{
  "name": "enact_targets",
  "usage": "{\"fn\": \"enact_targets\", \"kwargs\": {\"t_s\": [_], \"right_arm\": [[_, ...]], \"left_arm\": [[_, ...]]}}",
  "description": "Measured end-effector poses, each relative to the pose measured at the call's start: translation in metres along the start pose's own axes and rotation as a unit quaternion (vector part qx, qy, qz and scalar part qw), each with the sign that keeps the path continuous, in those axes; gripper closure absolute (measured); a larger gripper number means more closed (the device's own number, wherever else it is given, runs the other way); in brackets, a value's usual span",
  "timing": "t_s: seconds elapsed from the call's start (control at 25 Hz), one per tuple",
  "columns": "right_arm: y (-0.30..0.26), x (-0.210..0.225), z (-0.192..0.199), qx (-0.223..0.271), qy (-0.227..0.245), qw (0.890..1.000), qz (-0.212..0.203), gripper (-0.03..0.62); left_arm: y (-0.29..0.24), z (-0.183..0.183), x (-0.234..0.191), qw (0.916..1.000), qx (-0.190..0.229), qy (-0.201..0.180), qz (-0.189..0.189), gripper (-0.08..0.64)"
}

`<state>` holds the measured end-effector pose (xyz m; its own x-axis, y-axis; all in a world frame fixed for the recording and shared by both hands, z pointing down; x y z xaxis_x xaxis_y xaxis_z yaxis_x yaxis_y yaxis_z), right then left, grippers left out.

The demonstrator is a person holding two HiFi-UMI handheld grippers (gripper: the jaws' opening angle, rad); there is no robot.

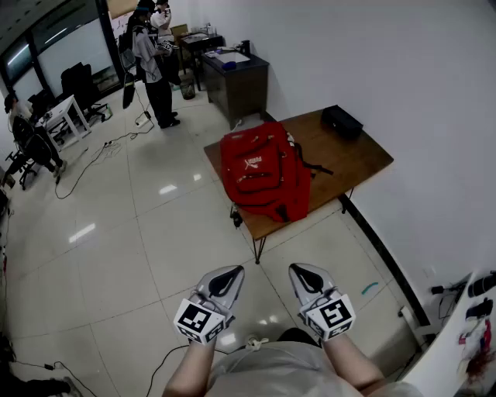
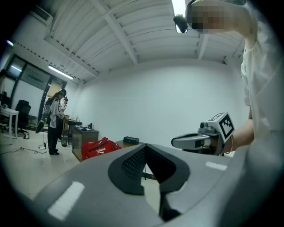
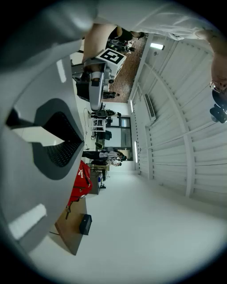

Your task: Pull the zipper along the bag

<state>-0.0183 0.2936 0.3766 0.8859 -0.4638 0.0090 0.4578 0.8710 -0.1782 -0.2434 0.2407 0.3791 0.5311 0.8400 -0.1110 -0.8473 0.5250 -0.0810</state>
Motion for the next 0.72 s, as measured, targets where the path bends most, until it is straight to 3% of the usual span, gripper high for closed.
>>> {"fn": "enact_targets", "kwargs": {"t_s": [0.32,0.72], "right_arm": [[-0.036,0.015,0.008,-0.017,0.001,1.000,-0.021,0.588],[-0.106,0.132,0.002,-0.012,-0.002,0.999,-0.051,0.587]], "left_arm": [[-0.023,0.010,-0.034,0.9998,-0.005,0.016,-0.008,0.554],[-0.133,0.002,-0.078,0.9993,0.001,0.021,-0.030,0.554]]}}
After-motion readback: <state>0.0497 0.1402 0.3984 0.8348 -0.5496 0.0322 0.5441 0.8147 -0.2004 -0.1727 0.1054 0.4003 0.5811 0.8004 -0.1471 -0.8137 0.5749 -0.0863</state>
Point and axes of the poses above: the fingertips, and each gripper's own axes: y backward along the fingers, x to its right, z out of its underside, the point moved 9 cm from there along y, backward along the fingers
